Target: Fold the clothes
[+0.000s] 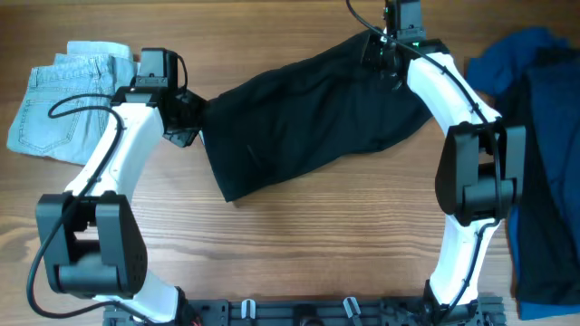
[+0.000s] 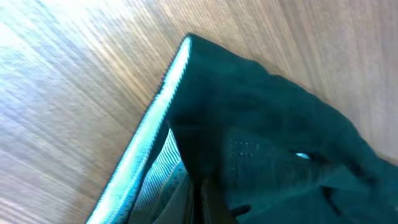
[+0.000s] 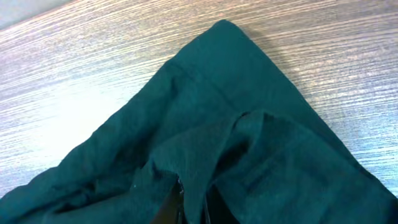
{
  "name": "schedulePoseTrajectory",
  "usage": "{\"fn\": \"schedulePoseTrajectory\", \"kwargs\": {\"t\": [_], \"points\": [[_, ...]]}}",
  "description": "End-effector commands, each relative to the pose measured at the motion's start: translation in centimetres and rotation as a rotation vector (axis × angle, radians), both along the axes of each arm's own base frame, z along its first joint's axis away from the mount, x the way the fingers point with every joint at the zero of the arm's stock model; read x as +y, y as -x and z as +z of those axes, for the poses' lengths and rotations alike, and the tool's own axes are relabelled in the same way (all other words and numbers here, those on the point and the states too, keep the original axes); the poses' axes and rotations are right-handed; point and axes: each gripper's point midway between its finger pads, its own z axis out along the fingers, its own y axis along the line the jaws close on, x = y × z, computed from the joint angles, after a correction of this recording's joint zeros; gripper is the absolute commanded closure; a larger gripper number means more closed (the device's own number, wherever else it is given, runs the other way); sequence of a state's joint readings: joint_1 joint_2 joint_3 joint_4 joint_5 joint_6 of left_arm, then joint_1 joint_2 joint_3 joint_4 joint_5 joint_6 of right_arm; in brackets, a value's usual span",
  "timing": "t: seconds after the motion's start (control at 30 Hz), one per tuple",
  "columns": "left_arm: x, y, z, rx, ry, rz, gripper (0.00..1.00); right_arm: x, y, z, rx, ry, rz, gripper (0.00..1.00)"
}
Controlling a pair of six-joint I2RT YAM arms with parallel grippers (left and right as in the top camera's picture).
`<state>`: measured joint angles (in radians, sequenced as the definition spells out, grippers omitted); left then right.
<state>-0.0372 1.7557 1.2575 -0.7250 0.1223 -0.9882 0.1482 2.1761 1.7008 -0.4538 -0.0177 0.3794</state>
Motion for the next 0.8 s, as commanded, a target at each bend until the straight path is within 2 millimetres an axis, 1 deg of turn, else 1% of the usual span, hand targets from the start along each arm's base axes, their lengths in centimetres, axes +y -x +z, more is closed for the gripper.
{"fn": "schedulePoseTrajectory", "kwargs": {"t": [0.0, 0.03, 0.07, 0.17, 0.23, 0.37, 0.4, 0.43, 0.47, 0.5, 0.53, 0.57, 0.6, 0.63, 0.67, 0.7, 0.73, 0.77], "points": [[1.8, 0.1, 0.1, 0.0, -0.095, 0.021, 0.96, 0.1, -0.4, -1.8, 0.012, 0.025, 0.002, 0.96], [1.8, 0.3, 0.0, 0.008, -0.095, 0.02, 0.96, 0.1, -0.4, -2.5, 0.021, 0.026, 0.002, 0.96], [2.2, 0.7, -0.1, 0.027, -0.121, 0.028, 0.96, 0.2, -0.8, -2.9, 0.01, 0.022, 0.005, 0.96], [3.3, 1.3, -0.3, 0.052, -0.183, 0.046, 0.96, 0.4, -1.7, -2.4, -0.035, 0.015, 0.004, 0.96], [3.5, 1.6, -0.5, 0.063, -0.19, 0.048, 0.96, 0.4, -1.9, -2.2, -0.045, 0.013, 0.003, 0.96], [3.5, 2.7, -2.2, 0.091, -0.192, 0.045, 0.96, 0.5, -2.4, -1.9, -0.069, 0.009, 0.004, 0.95], [3.6, 3.0, -2.5, 0.097, -0.194, 0.045, 0.96, 0.6, -2.5, -1.8, -0.076, 0.007, 0.005, 0.92], [3.6, 3.1, -2.6, 0.101, -0.196, 0.045, 0.94, 0.7, -2.6, -1.7, -0.082, 0.006, 0.006, 0.76], [3.6, 3.1, -2.6, 0.101, -0.196, 0.045, 0.93, 0.8, -2.7, -1.6, -0.09, 0.004, 0.006, 0.47], [3.6, 2.9, -2.6, 0.094, -0.195, 0.045, 0.92, 1.1, -2.8, -1.4, -0.096, -0.016, 0.011, 0.23], [3.6, 2.8, -2.6, 0.087, -0.195, 0.046, 0.89, 2.0, -2.9, -1.2, -0.104, -0.052, 0.051, 0.14], [3.6, 2.5, -2.5, 0.077, -0.197, 0.036, 0.82, 3.8, -3.0, -0.5, -0.128, -0.113, 0.144, 0.06], [3.5, 2.0, -2.1, 0.051, -0.208, -0.012, 0.74, 4.7, -3.1, 0.1, -0.151, -0.139, 0.205, 0.01], [3.5, 1.5, -1.6, 0.028, -0.224, -0.059, 0.59, 5.2, -3.3, 0.8, -0.176, -0.157, 0.235, 0.01], [3.4, 1.0, -0.9, 0.003, -0.239, -0.102, 0.41, 5.4, -3.6, 1.7, -0.204, -0.173, 0.258, 0.01], [3.4, 0.0, 1.2, -0.058, -0.266, -0.16, 0.14, 5.2, -3.8, 3.3, -0.238, -0.202, 0.276, 0.01], [3.4, -0.5, 2.3, -0.089, -0.271, -0.164, 0.1, 5.2, -3.7, 4.0, -0.247, -0.219, 0.286, 0.01], [3.4, -1.0, 3.8, -0.131, -0.28, -0.167, 0.08, 5.3, -3.5, 4.8, -0.255, -0.241, 0.303, 0.01]]}}
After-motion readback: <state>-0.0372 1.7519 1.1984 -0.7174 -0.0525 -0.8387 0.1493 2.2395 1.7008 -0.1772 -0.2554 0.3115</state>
